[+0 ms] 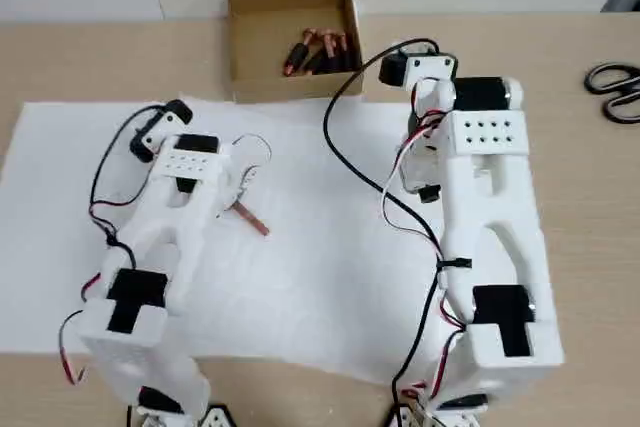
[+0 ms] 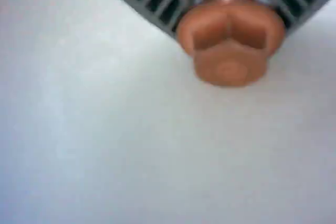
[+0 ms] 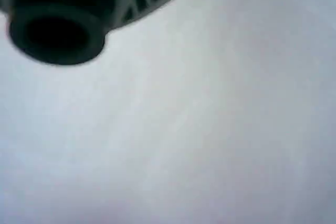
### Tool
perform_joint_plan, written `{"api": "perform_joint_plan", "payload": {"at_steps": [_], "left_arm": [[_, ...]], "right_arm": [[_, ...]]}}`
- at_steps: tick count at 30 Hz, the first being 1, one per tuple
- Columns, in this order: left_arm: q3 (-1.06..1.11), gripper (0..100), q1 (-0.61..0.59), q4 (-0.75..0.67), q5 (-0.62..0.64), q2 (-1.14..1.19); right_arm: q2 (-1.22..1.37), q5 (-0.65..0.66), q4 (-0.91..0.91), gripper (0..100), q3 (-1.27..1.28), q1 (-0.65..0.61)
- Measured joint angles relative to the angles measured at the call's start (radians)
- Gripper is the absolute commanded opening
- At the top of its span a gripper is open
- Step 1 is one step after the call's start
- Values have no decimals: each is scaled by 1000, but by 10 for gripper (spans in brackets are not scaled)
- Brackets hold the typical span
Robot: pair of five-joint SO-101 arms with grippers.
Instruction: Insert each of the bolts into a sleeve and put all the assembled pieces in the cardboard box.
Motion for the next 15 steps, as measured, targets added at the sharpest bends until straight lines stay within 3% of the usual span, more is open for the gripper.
{"api": "perform_joint_plan", "payload": {"at_steps": [6, 15], "left_arm": [[-123, 5, 49, 150, -63, 17], [-356, 5, -31, 368, -545, 23]], "right_arm": [[0, 0, 0, 4, 0, 0], [0, 0, 0, 4, 0, 0]]}}
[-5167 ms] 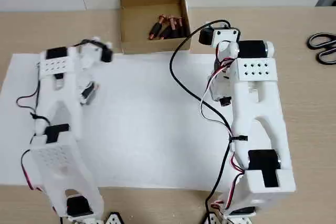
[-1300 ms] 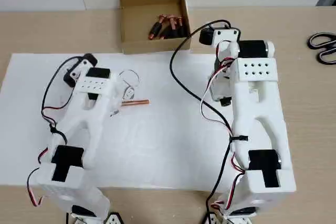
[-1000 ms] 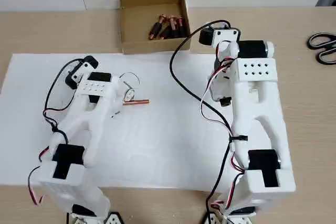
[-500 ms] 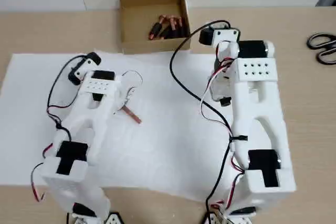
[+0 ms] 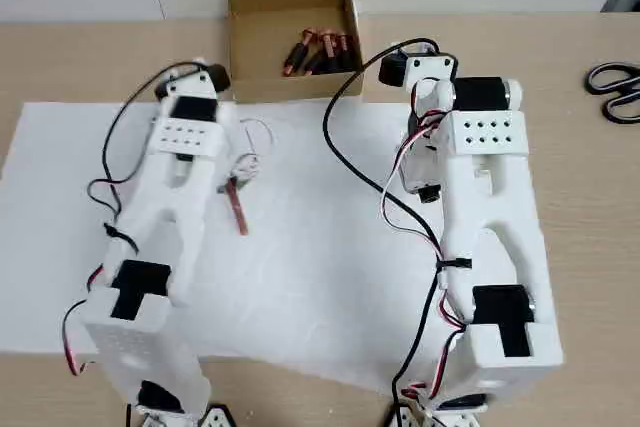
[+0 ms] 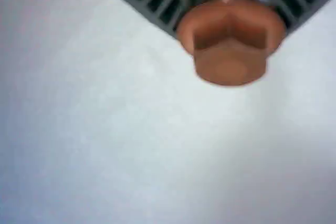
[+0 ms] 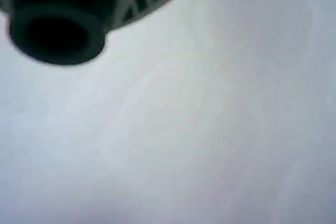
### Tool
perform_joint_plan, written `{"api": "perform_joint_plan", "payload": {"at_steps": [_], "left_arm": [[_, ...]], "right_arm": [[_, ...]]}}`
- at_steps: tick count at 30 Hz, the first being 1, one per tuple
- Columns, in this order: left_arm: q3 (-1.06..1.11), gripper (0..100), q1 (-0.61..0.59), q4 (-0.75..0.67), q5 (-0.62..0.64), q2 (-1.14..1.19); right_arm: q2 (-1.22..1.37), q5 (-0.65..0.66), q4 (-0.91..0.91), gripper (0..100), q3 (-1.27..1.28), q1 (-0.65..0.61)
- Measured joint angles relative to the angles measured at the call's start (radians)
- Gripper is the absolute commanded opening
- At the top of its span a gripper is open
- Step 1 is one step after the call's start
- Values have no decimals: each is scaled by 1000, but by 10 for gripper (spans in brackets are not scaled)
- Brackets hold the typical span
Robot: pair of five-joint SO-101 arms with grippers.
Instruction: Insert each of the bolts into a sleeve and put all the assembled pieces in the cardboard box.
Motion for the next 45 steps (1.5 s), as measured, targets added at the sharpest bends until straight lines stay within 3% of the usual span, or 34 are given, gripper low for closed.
{"api": "perform_joint_plan", "payload": {"at_steps": [7, 14, 23, 29, 34, 41, 45], "left_arm": [[-242, 5, -23, 235, -196, 0], [-361, 5, -32, 269, -221, -34], [-318, 5, 35, 270, -221, -427], [-227, 5, 107, 269, -221, -671], [-78, 5, 133, 161, -219, -786], [167, 5, 193, -95, -117, -833], [258, 5, 244, -224, -107, -833]], "right_arm": [[-34, 0, 0, 4, 0, -81], [-311, 0, 0, 4, -18, -196], [-812, 2, 0, 4, 51, -222], [-1096, 2, -20, 5, 256, -222], [-1284, -66, -196, 4, 551, -221], [-1545, -120, -603, 4, 1068, -222], [-1619, -178, -723, 4, 1295, -261]]}}
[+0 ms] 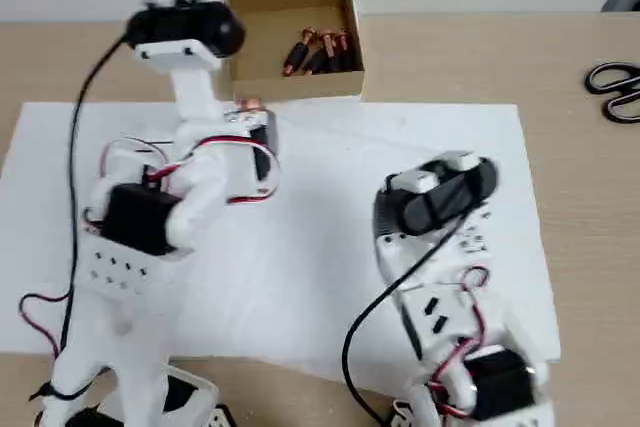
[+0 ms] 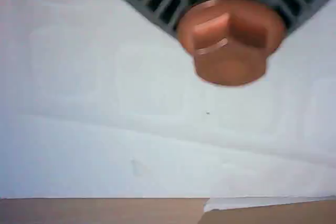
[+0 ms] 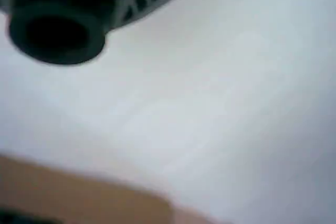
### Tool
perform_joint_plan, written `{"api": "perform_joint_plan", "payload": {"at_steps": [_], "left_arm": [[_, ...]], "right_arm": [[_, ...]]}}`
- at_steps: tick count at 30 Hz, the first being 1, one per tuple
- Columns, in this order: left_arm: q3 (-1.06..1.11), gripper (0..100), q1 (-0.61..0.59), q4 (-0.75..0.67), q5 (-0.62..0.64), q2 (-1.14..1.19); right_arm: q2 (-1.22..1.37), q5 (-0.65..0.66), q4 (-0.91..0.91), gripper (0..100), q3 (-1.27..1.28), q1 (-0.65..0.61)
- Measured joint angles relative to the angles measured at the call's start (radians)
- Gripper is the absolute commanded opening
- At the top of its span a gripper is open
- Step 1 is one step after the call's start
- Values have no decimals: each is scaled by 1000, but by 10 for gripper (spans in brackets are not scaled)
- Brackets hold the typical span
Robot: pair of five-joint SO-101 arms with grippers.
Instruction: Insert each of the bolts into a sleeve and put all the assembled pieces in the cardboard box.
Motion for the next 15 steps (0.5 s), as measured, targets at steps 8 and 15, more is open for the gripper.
{"api": "perform_joint_plan", "payload": {"at_steps": [8, 15], "left_arm": [[20, 5, 78, -87, 0, 0], [25, 5, 161, -87, -31, -170]], "right_arm": [[-101, -94, -28, 4, 126, -95], [-175, -94, -29, 4, 199, -133]]}}
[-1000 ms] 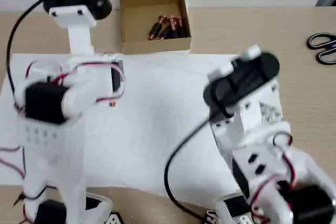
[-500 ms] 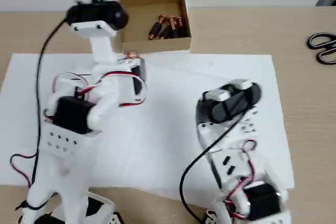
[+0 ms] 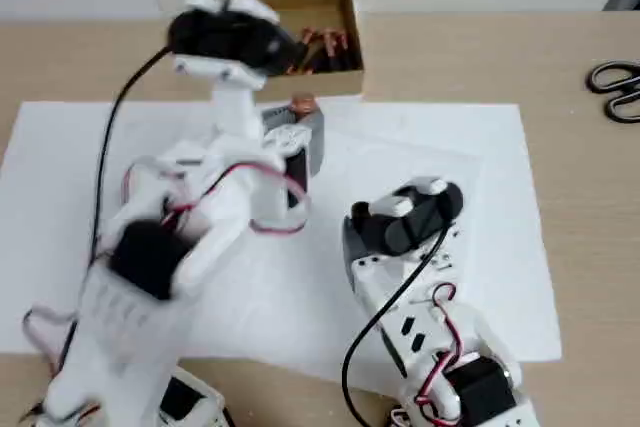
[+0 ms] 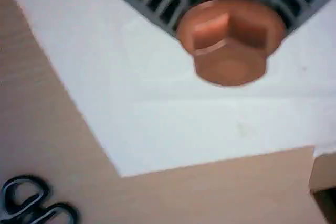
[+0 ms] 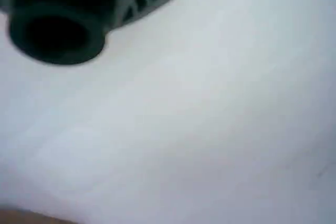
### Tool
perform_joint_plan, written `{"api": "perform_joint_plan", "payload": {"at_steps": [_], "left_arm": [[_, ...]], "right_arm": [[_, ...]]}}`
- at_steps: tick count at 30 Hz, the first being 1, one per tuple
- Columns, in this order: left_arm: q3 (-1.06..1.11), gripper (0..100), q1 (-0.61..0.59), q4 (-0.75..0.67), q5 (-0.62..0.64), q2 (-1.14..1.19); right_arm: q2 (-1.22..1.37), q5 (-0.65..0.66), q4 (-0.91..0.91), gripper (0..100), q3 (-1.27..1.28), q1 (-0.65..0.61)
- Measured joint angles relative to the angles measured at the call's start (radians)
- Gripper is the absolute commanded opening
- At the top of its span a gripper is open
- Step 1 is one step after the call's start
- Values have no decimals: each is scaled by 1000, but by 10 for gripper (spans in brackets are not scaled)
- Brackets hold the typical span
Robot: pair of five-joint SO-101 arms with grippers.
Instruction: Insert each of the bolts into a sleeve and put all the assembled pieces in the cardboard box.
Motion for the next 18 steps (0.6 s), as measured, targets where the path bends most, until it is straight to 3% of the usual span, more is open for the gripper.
{"api": "perform_joint_plan", "payload": {"at_steps": [4, 8, 14, 18], "left_arm": [[83, 5, -3, -46, 0, -180], [315, 5, 18, -204, 0, -276], [657, 5, 89, -474, 0, -302], [698, 5, 123, -537, -6, -304]], "right_arm": [[-40, 0, 0, 4, 3, -2], [-55, 0, 0, 4, 3, -3], [-57, 0, 0, 4, 3, -46], [-58, 0, 0, 4, 2, -48]]}}
